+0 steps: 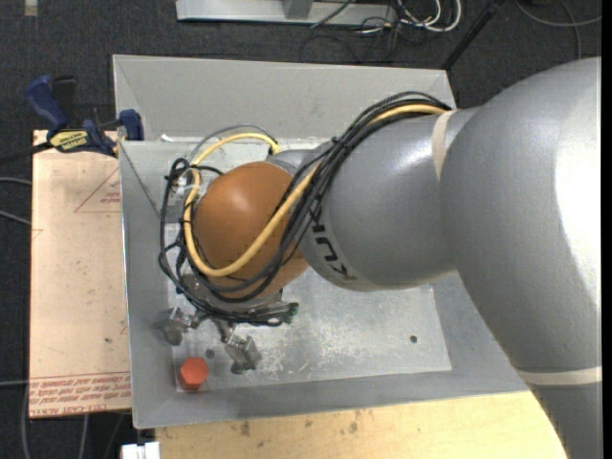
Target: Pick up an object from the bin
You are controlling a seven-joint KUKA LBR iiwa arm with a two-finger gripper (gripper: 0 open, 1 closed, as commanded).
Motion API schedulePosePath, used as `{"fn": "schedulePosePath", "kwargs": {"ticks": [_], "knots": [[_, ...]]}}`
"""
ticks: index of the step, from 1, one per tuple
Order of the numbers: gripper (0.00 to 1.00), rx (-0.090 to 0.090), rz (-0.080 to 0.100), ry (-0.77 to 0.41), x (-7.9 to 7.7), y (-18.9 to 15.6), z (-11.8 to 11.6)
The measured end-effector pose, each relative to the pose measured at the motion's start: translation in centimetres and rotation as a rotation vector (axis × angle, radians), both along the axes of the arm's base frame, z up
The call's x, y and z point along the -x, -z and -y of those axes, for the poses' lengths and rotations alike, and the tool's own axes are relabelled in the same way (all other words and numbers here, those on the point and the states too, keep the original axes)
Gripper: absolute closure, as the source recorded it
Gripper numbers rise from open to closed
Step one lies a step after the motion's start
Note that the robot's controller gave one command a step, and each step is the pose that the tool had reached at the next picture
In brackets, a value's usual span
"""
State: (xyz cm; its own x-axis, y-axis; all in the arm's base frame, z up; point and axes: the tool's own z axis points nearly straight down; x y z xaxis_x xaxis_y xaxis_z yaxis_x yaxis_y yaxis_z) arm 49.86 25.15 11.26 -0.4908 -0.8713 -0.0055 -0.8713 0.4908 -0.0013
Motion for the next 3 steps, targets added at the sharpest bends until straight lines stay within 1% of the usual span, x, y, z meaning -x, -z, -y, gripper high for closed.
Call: {"fn": "schedulePosePath", "kwargs": {"ticks": [1,2,3], "knots": [[0.00,0.010,-0.004,-0.091,1.8,4.1,0.6],[1.00,0.002,-0.003,-0.092,1.9,4.0,0.2],[1.00,-0.001,0.007,-0.120,0.5,-10.2,0.1]]}}
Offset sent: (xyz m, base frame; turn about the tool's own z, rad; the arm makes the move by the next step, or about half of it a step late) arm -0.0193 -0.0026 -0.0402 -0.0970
